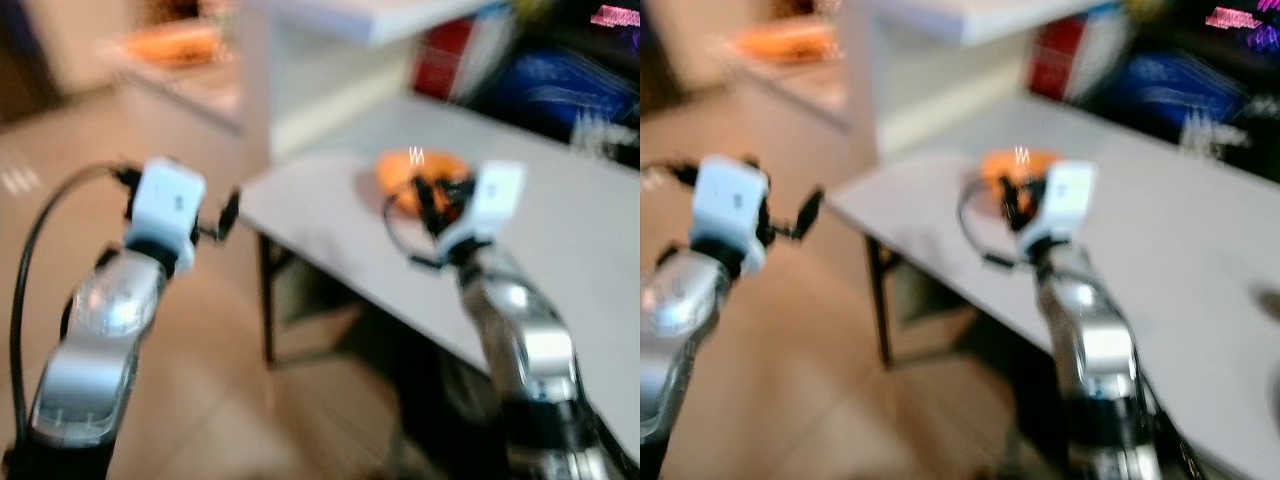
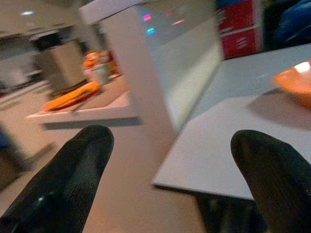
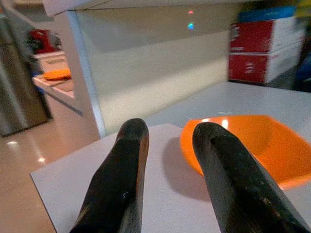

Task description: Setting the table

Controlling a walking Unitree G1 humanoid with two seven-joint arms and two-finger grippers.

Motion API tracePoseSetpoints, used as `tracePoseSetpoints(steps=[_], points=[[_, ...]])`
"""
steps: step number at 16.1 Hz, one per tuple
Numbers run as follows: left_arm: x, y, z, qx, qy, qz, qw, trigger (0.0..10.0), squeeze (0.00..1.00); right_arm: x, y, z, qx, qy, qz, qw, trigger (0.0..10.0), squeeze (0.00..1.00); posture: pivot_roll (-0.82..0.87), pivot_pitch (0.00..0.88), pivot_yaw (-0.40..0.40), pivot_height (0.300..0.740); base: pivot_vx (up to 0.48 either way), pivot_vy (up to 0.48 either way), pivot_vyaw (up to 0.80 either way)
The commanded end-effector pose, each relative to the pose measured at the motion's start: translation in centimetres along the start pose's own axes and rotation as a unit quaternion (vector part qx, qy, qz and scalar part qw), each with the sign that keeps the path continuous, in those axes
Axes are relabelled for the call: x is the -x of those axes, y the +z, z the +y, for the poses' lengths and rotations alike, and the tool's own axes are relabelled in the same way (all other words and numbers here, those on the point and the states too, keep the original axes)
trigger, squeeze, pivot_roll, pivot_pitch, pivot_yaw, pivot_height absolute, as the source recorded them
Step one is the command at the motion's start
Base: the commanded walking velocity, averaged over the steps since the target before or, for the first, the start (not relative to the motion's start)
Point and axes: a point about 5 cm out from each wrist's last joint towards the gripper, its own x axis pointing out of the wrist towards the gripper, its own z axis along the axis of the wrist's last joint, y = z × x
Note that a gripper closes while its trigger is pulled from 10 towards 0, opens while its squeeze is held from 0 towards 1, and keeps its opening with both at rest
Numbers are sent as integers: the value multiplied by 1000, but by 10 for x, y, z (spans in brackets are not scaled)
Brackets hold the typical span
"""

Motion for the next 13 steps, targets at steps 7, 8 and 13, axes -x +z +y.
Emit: tracePoseSetpoints(steps=[7, 8, 13], points=[[0, -3, 6, 8, 16, 12, 1000, 10000, 1000, 3, 0, -2, -3, -19, 22, 1000, 10000, 1000, 89, 3, -34, 740, 0, 480, -781], [-1, -3, 7, 13, 18, 13, 1000, 10000, 1000, 3, 0, -1, -4, -19, 24, 1000, 10000, 1000, 89, 3, -31, 740, 0, 480, -788], [-3, -2, 14, 27, 38, 16, 999, 10000, 1000, 2, -2, -1, -13, -24, 29, 999, 10000, 1000, 89, 1, -31, 740, 0, 480, -788]])
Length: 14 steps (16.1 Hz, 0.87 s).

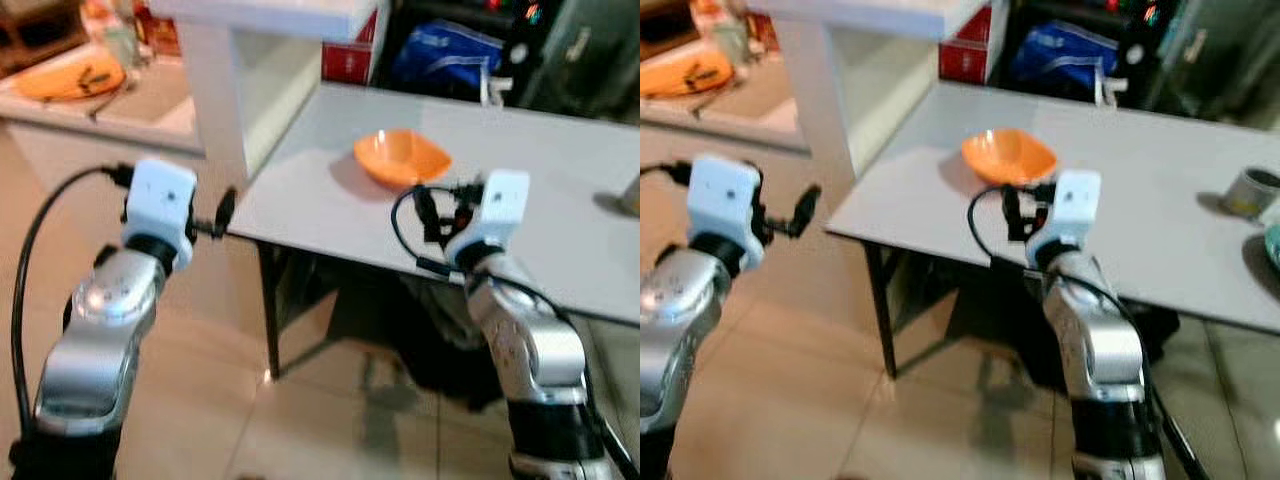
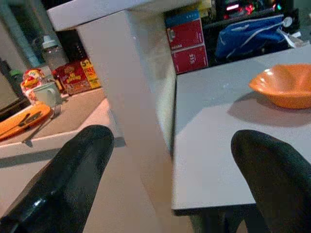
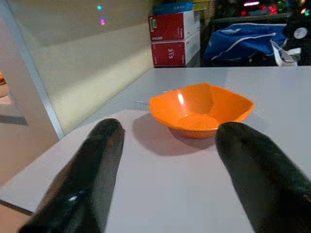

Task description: Setting the table

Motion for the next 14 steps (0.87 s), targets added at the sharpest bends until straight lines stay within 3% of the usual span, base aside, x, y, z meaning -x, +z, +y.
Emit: tracePoseSetpoints(steps=[1, 2, 3, 8, 11, 13, 14], points=[[-3, -1, 7, -2, 27, 3, 1000, 10000, 1000, -1, 2, 2, -9, -3, -1, 1000, 10000, 1000, 88, 2, -31, 740, 0, 480, -788], [-5, 0, 6, 5, 31, -1, 999, 10000, 1000, 0, 0, -2, -4, -12, 5, 1000, 10000, 1000, 85, 2, -29, 740, 0, 480, -788], [-9, -1, -2, 18, 32, -1, 999, 10000, 0, 4, -1, -9, 19, -22, 9, 1000, 10000, 1000, 77, 4, -20, 740, 0, 480, -788], [-13, -30, -24, 62, 28, 37, 997, 10000, 0, 23, 1, -29, 75, -43, 6, 996, 10000, 1000, 3, 18, 29, 740, 0, 480, -788], [-8, -39, -19, 34, 29, 49, 998, 10000, 0, 37, -10, -33, 125, -14, 33, 992, 10000, 1000, 9, 27, 28, 740, 0, 480, -788], [-4, -37, -3, 16, 49, 43, 998, 10000, 0, 35, -14, -33, 98, -22, 26, 995, 10000, 1000, 30, 30, 6, 740, 0, 480, -788], [-3, -35, 2, 9, 61, 38, 997, 10000, 0, 29, -7, -31, 88, -71, -13, 993, 10000, 1000, 37, 29, 4, 740, 0, 480, -788]])
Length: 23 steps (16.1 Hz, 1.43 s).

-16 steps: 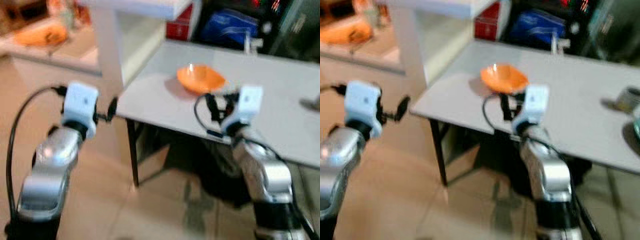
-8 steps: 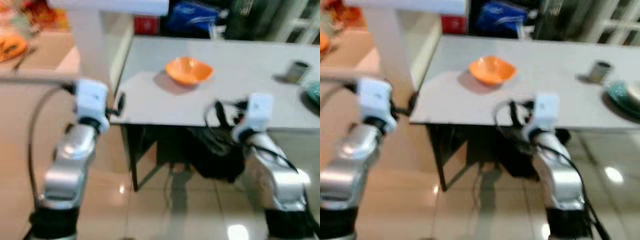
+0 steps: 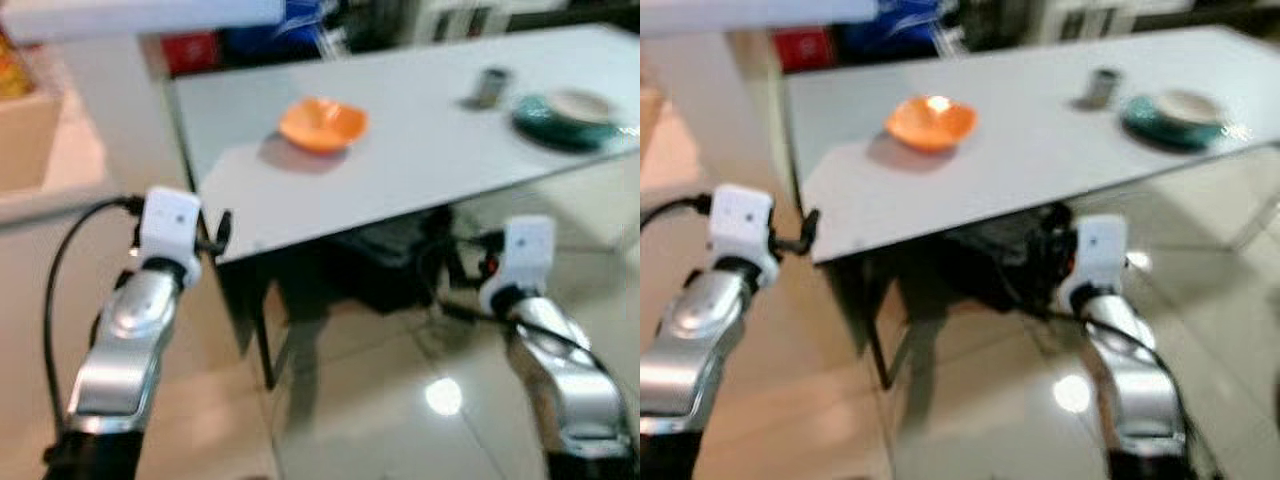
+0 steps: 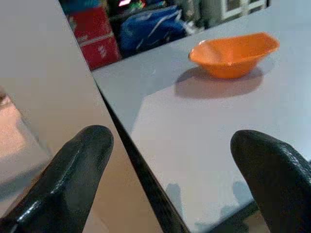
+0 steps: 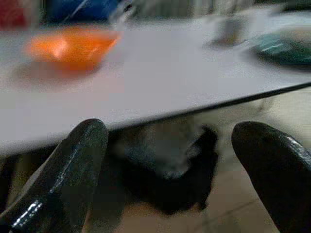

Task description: Setting the table

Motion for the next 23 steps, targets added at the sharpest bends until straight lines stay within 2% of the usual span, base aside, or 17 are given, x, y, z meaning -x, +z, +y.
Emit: tracePoseSetpoints(steps=[1, 2, 3, 4, 7, 11, 14, 18, 19, 23], points=[[2, 9, 12, -16, 27, -21, 999, 10000, 0, -6, 11, 8, -23, 2, -22, 1000, 10000, 1000, 44, 29, 6, 740, 0, 480, -763], [2, 14, 13, -19, 25, -30, 999, 10000, 0, -6, 9, 15, -49, 24, -10, 998, 10000, 0, 49, 30, 8, 740, 0, 480, 0], [2, 16, 13, -20, 22, -33, 999, 10000, 0, -6, 9, 17, -57, 29, -9, 998, 10000, 0, 49, 30, 8, 740, 0, 480, 0], [2, 21, 13, -33, 10, -43, 998, 10000, 0, -5, 10, 29, -55, 76, -18, 995, 10000, 0, 51, 31, 11, 740, 0, 480, 0], [0, 27, 18, -34, 18, -52, 998, 10000, 0, -3, 15, 37, -63, 109, -33, 992, 10000, 0, 47, 34, 11, 740, 0, 480, 0], [0, 33, 20, -36, 21, -59, 997, 10000, 0, -6, 23, 39, -48, 122, -47, 990, 10000, 0, 51, 35, 7, 740, 0, 480, 0], [0, 36, 19, -36, 22, -62, 997, 10000, 0, -9, 30, 40, -35, 130, -56, 989, 10000, 0, 53, 35, 4, 740, 0, 480, 694], [-1, 42, 20, -37, 23, -68, 997, 10000, 0, -11, 33, 36, -42, 117, -60, 990, 10000, 0, 53, 35, 3, 740, 0, 480, 798], [-2, 43, 20, -37, 22, -71, 997, 10000, 0, -13, 35, 32, -54, 107, -62, 991, 10000, 0, 53, 35, 3, 740, 0, 480, 0], [-2, 45, 19, -37, 19, -73, 996, 10000, 0, -15, 38, 29, -53, 104, -56, 992, 10000, 0, 51, 34, 6, 740, 0, 480, 0]])
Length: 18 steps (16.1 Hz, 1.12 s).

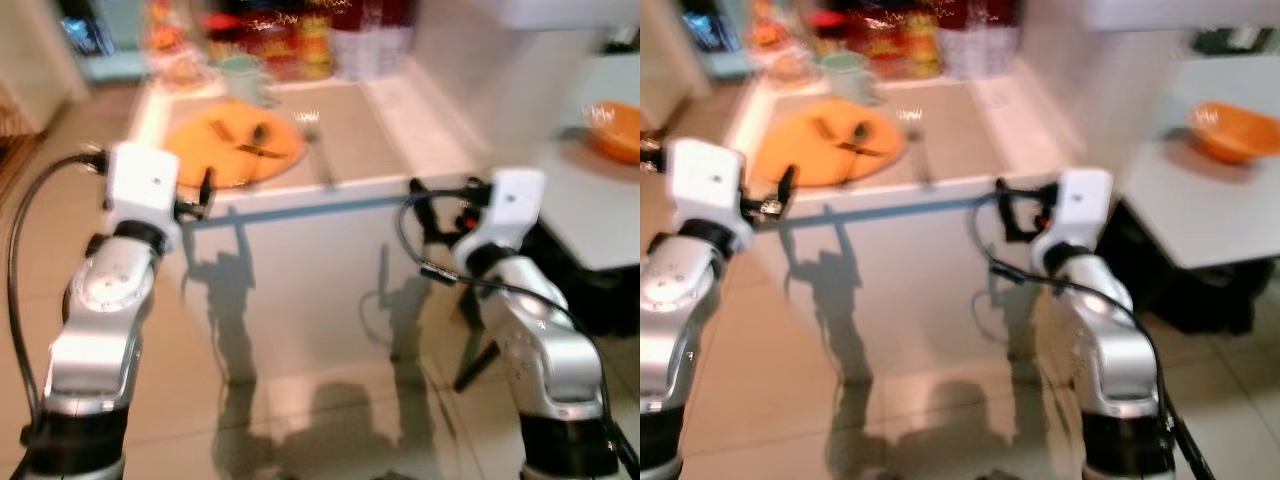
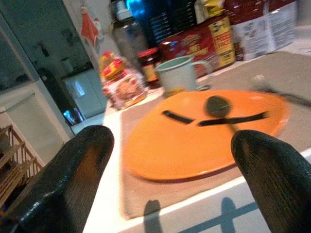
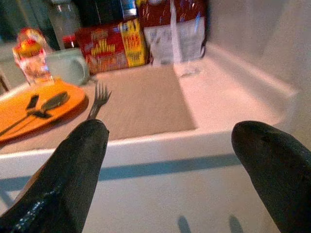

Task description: Setting the table

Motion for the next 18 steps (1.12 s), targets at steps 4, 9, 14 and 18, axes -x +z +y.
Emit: tracePoseSetpoints(steps=[4, 9, 14, 18], points=[[0, 3, 1, 11, -1, 1, 1000, 10000, 0, -3, 11, -1, -7, -2, -20, 1000, 10000, 0, 51, 25, 0, 740, 0, 240, 0], [-2, 5, -2, 16, -6, -9, 1000, 10000, 0, -4, 11, -1, -2, 7, -19, 1000, 10000, 0, 49, 14, 1, 740, 63, 0, 0], [0, 5, -2, 10, -12, -7, 1000, 10000, 0, -6, 11, 0, 1, 9, -18, 1000, 10000, 0, 54, 13, -3, 740, 395, 0, 0], [1, 3, -2, 3, -17, -3, 1000, 10000, 0, -7, 9, -2, 7, 9, -11, 1000, 10000, 0, 56, 18, -3, 740, 387, 0, 0]])
